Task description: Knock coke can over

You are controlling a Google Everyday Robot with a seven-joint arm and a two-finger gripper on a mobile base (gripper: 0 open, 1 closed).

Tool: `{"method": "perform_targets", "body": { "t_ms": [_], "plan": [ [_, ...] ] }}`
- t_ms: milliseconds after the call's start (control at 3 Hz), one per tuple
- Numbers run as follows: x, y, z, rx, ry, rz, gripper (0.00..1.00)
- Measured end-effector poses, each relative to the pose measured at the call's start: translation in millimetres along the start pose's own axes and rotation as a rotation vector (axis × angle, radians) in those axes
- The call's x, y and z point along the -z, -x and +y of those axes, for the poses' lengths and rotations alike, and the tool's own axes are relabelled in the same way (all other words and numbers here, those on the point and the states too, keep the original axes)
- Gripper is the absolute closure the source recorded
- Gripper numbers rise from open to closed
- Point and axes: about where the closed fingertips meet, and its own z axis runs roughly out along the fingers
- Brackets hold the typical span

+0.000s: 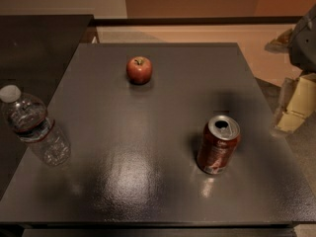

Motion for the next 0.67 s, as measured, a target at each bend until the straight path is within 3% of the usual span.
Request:
{"method": "perform_targets", "body": {
  "t_ms": [667],
  "plan": [
    [-33.4,2.3,38.3,0.029,0.110,-0.198,0.00]
  ]
}}
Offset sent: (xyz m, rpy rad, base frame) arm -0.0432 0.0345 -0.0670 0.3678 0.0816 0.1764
